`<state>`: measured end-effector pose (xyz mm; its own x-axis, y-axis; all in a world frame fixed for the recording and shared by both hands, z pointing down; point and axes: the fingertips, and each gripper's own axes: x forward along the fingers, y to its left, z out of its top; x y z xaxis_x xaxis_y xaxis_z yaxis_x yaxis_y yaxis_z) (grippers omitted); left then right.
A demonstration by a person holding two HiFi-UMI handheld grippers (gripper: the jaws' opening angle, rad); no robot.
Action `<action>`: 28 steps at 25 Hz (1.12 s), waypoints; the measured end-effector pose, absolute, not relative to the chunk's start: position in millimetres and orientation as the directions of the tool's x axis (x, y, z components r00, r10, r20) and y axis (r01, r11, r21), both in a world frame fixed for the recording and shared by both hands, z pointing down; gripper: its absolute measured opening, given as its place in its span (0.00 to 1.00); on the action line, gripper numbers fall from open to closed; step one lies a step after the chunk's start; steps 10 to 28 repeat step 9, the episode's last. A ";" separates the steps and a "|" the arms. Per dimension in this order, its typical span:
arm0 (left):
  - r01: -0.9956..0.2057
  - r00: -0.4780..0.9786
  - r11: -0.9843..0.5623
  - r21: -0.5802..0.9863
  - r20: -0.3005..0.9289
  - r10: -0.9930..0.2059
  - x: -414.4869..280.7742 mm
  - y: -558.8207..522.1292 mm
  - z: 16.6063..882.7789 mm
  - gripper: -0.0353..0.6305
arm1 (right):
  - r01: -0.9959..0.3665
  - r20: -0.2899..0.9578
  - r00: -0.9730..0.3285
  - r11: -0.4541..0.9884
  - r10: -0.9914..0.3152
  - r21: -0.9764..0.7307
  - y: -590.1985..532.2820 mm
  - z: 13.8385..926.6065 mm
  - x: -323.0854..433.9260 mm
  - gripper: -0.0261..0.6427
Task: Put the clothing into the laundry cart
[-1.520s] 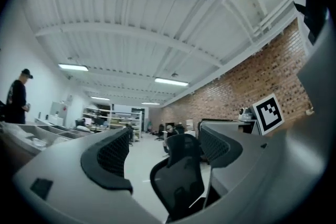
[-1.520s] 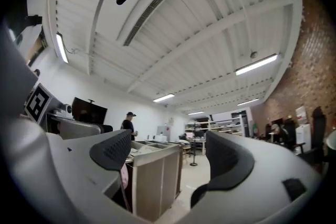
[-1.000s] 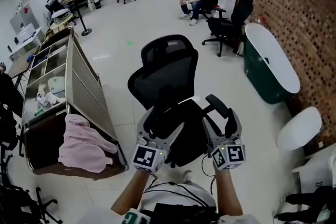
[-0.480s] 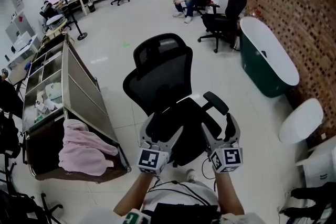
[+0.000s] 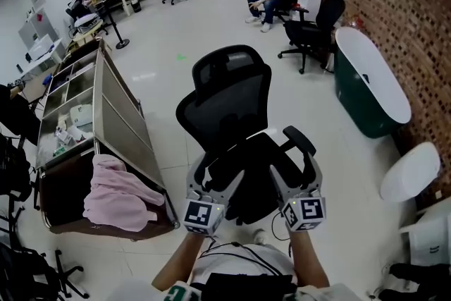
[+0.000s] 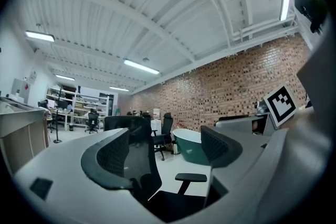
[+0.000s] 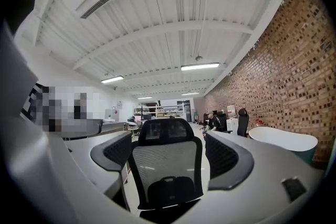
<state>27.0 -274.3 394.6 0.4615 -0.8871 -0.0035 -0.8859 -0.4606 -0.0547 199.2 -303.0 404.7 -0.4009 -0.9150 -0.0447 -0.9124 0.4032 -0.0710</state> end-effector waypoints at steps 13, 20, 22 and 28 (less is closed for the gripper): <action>-0.895 0.440 -0.439 -0.079 0.007 -0.898 15.5 -275.9 398.9 0.67 | -0.891 -0.033 -0.447 0.448 -0.894 -0.065 -309.4 411.9 180.4 0.73; -0.895 0.440 -0.439 -0.079 0.007 -0.898 15.5 -275.9 398.9 0.67 | -0.891 -0.033 -0.447 0.448 -0.894 -0.065 -309.4 411.9 180.4 0.73; -0.895 0.440 -0.439 -0.079 0.007 -0.898 15.5 -275.9 398.9 0.67 | -0.891 -0.033 -0.447 0.448 -0.894 -0.065 -309.4 411.9 180.4 0.73; -0.895 0.440 -0.439 -0.079 0.007 -0.898 15.5 -275.9 398.9 0.67 | -0.891 -0.033 -0.447 0.448 -0.894 -0.065 -309.4 411.9 180.4 0.73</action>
